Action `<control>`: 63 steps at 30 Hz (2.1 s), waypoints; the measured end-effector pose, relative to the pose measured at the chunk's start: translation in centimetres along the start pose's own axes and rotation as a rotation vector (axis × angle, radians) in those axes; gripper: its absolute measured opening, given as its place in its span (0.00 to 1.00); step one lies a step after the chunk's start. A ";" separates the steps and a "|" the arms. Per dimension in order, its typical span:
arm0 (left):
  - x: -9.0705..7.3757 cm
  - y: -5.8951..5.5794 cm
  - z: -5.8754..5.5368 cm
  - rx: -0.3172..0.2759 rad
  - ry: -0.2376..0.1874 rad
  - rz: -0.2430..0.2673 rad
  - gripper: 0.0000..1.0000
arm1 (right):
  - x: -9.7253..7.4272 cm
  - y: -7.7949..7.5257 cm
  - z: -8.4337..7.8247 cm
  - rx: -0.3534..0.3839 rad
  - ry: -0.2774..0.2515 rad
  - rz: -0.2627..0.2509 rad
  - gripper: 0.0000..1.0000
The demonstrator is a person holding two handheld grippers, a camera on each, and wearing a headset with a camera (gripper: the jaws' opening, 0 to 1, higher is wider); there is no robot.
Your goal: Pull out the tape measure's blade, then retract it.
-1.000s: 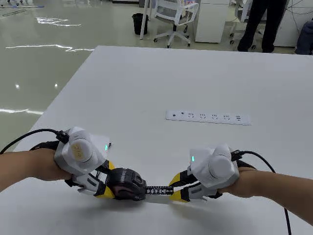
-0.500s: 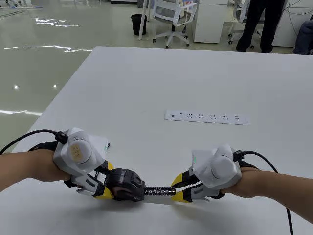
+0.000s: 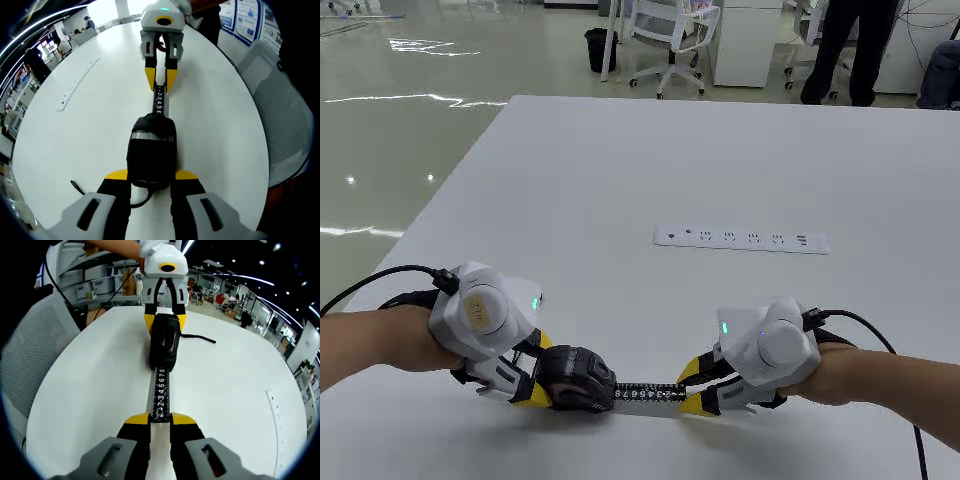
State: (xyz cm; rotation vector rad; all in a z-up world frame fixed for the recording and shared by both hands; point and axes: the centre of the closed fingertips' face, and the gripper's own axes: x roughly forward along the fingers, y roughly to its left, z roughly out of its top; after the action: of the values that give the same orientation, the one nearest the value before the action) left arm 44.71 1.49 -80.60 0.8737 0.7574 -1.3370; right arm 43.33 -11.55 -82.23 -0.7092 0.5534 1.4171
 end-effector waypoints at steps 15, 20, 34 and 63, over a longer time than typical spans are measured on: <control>0.1 0.0 0.0 0.000 0.004 0.002 0.25 | -0.1 0.1 -0.4 0.001 0.005 0.002 0.13; 0.1 0.0 0.0 0.001 0.003 0.003 0.25 | -0.2 0.1 -0.5 0.001 0.006 0.004 0.13; 0.2 -0.1 0.1 0.002 0.007 0.004 0.25 | -0.3 0.3 -1.0 0.001 0.013 0.008 0.13; 0.3 -0.1 0.2 0.005 0.007 0.001 0.25 | -0.8 0.5 -1.9 0.003 0.030 0.012 0.13</control>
State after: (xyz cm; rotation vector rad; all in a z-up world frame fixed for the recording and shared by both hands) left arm 44.67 1.16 -80.79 0.8831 0.7597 -1.3361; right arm 42.90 -13.42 -83.00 -0.7265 0.5839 1.4188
